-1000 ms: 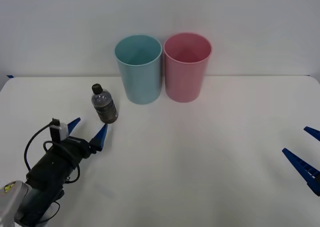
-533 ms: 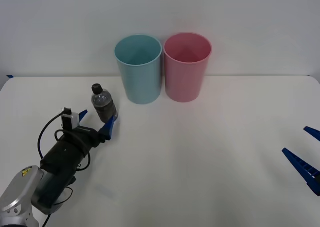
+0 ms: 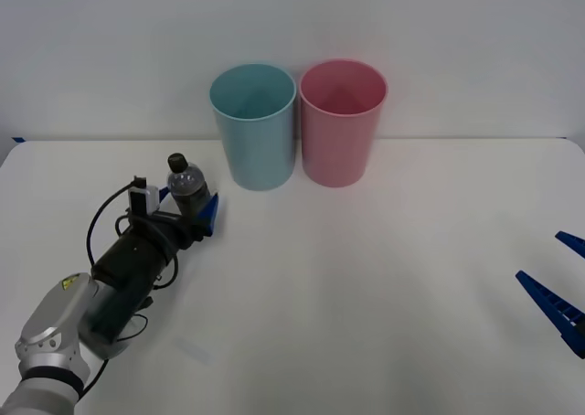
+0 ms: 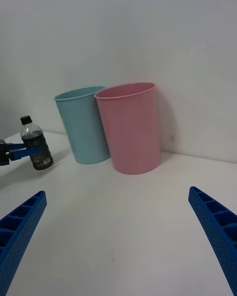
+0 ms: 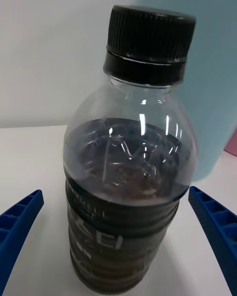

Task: Grasp the object on the table and drop it into the matching bin: aluminum can to the light blue bin, PET bottle to the pink bin.

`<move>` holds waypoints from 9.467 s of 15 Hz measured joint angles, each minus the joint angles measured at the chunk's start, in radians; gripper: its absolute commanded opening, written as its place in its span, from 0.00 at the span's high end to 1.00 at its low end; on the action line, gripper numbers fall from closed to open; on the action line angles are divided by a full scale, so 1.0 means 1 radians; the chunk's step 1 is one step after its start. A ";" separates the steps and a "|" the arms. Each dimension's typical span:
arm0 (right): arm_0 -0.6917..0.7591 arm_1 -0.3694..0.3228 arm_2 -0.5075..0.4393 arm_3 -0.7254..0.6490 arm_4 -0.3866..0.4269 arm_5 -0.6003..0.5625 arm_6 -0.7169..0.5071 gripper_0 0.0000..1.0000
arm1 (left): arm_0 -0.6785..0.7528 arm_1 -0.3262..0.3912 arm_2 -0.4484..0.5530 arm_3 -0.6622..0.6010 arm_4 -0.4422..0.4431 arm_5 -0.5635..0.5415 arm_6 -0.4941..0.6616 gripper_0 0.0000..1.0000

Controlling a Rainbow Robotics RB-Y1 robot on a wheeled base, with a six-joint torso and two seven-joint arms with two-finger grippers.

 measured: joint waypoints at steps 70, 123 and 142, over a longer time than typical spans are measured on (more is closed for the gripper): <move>0.000 0.000 0.000 0.000 0.000 0.000 0.000 0.00 | -0.828 0.016 -0.357 0.304 0.065 -0.016 0.304 0.99; 0.000 0.000 0.000 0.000 0.000 0.000 0.000 0.00 | 0.030 0.306 0.280 -0.303 -0.068 -0.519 0.301 0.00; 0.000 0.000 0.000 0.000 0.000 0.000 0.000 0.00 | 0.339 0.381 0.640 -0.326 -0.142 -1.123 0.358 0.00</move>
